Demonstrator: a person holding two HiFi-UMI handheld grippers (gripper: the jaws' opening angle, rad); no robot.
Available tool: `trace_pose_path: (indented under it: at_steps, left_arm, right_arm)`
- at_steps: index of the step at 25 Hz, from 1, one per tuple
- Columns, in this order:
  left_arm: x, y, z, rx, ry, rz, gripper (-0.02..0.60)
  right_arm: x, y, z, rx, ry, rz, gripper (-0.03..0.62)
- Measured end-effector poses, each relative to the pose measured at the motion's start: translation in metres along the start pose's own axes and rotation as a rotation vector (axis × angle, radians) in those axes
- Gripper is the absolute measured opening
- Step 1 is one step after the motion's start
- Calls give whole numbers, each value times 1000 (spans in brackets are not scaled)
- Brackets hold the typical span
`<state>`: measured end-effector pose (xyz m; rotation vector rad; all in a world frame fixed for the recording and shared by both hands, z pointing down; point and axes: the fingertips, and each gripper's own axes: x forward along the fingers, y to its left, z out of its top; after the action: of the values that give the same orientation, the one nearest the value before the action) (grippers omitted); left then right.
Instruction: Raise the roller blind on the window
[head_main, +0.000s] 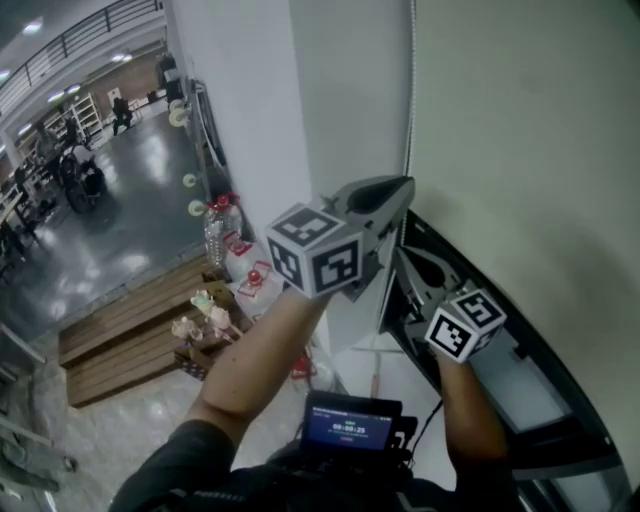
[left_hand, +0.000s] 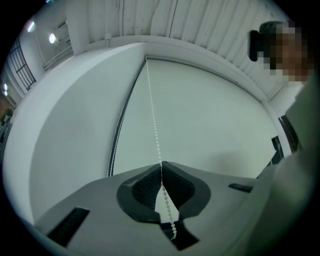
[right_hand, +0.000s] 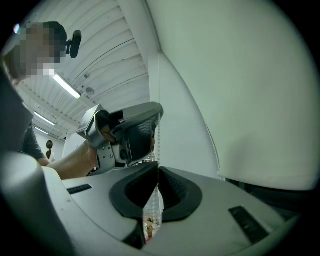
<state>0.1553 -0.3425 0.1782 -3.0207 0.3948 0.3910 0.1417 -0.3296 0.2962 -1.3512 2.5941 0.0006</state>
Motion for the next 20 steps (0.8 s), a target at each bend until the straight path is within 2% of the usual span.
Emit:
trace_pose_path:
  at_steps: [10,20]
  left_arm:
    - [-13,-1,-3,60,13,10,5]
    - [-22,1,-56,2,90,11,5]
  right_arm:
    - [5,9,-8,2,22,18,8]
    - [-2,0,-60,72,121,-21,9]
